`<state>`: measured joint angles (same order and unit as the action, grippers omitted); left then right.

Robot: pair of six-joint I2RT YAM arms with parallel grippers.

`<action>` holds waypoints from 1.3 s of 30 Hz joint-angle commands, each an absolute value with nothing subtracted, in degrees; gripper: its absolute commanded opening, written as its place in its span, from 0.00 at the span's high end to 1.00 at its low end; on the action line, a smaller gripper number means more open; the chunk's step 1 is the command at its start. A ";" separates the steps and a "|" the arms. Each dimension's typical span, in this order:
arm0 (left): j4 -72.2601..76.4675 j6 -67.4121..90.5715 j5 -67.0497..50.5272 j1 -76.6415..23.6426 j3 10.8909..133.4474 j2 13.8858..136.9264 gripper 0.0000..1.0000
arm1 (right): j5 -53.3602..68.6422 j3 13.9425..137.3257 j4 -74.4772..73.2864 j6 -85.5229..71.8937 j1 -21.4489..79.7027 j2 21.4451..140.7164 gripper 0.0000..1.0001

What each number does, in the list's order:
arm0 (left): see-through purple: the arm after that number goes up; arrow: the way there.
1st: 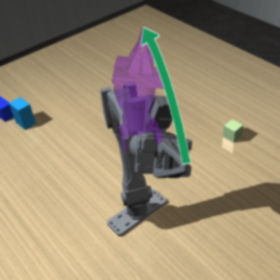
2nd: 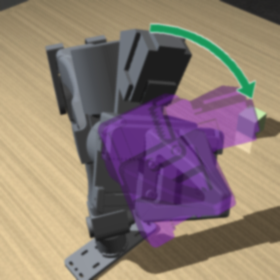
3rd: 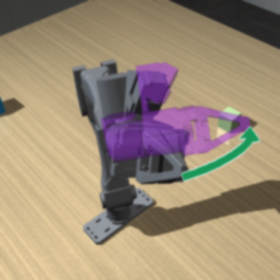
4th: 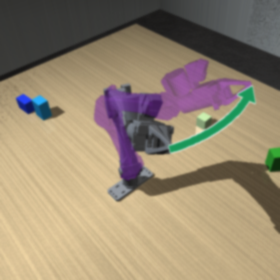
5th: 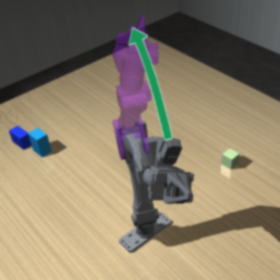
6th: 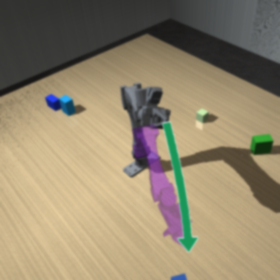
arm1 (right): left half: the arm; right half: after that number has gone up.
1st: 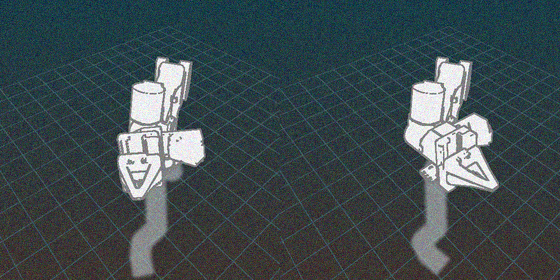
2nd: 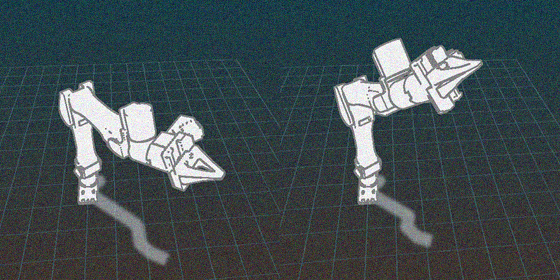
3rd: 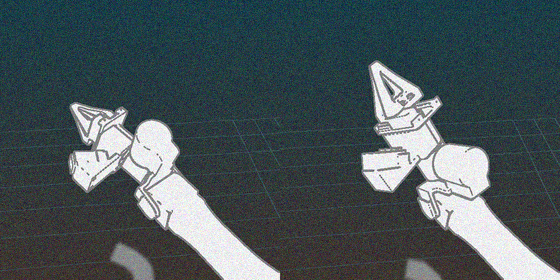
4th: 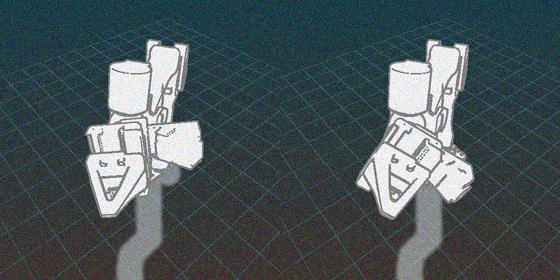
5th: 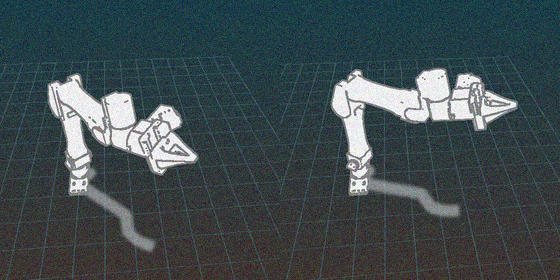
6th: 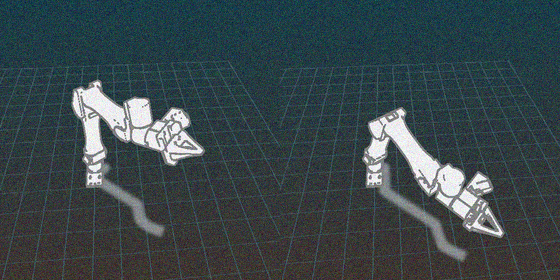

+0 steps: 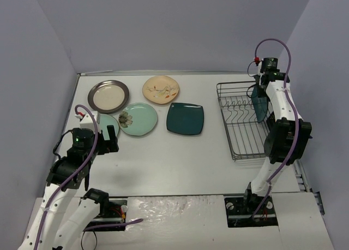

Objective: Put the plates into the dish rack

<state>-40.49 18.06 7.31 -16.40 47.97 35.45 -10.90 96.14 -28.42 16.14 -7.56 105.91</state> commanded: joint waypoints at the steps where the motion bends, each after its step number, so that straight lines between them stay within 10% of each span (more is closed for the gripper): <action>1: -38.67 17.40 8.09 -16.00 48.87 36.56 0.03 | -14.59 96.50 -26.37 13.62 -8.61 100.70 0.71; 20: -37.55 17.78 4.11 -15.82 48.72 38.16 0.03 | 1.89 93.05 -26.34 2.08 -6.76 84.62 0.06; 39: 4.95 49.83 -16.75 -26.75 47.02 70.38 0.03 | 31.29 52.22 10.81 -22.41 6.63 49.76 0.00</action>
<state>-10.44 42.77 -15.80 -23.20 41.77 62.80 25.29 55.30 -2.42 -16.74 5.47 54.32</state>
